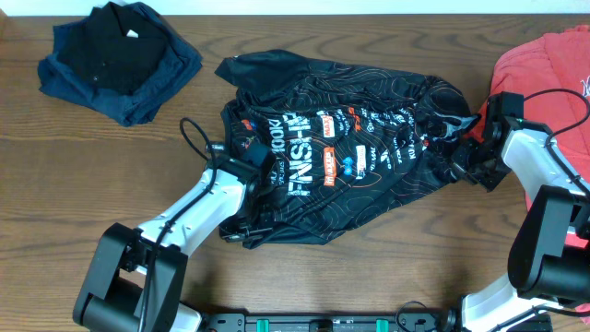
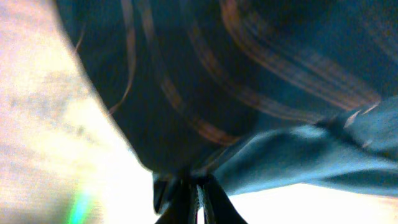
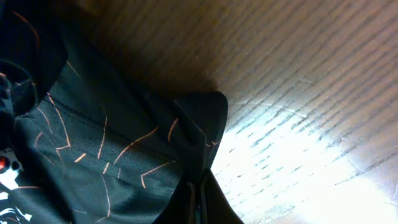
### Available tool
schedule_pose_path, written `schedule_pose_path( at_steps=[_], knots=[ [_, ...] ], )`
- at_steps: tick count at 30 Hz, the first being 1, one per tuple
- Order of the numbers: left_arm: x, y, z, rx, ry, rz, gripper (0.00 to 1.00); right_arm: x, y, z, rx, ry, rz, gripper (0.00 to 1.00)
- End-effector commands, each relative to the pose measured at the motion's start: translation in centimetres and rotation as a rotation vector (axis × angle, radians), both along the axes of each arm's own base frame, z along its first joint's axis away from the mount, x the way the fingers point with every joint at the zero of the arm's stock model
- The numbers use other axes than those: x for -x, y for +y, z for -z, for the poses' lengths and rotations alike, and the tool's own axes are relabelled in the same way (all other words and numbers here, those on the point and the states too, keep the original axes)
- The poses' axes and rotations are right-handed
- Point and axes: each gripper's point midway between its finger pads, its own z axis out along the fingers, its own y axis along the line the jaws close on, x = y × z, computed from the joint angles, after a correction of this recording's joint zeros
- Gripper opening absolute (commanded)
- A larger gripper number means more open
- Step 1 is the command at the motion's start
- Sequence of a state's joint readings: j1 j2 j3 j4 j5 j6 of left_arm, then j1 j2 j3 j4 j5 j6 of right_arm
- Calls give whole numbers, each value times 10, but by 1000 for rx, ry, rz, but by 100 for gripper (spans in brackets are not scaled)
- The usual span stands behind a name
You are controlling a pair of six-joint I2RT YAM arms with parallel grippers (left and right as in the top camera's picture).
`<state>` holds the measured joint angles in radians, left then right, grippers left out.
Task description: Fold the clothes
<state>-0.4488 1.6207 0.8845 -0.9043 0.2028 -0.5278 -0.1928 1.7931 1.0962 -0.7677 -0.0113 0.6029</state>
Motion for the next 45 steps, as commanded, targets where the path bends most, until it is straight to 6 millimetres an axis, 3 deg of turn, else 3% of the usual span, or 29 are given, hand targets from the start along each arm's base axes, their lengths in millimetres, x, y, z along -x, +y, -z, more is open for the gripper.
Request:
schedule_pose_path(
  at_steps=[1, 7, 13, 16, 21, 26, 30, 32, 35, 40, 45],
  knots=[
    [-7, -1, -20, 0, -33, -5, 6, 1, -3, -7, -4, -11, 34, 1],
    [-18, 6, -87, -4, -164, 2, 6, -5, -3, -59, -2, -126, 35, 1],
    [-23, 8, -168, 72, -378, -10, 6, 0, -2, -142, 36, -310, 27, 1],
    [-19, 10, -200, 109, -455, -16, 6, 10, 1, -180, 51, -391, 26, 2],
    [-11, 18, -238, 127, -542, -23, 6, 28, 4, -217, 69, -479, 25, 1],
    [-21, 23, -266, 119, -639, -37, 6, 35, 6, -229, 76, -518, 25, 1],
    [-37, 25, -264, 76, -665, -46, 17, 34, 6, -225, 73, -505, 27, 2],
    [-44, 22, -252, 51, -620, -40, 31, 32, 5, -220, 69, -488, 29, 1],
    [-52, 17, -228, 6, -528, -28, 43, 30, 5, -212, 63, -455, 29, 2],
    [-46, 19, -182, -102, -279, 1, 46, 27, 3, -199, 63, -405, 17, 2],
    [-20, 28, -162, -198, -62, 33, 45, 16, -3, -190, 82, -390, 20, 1]
  ],
)
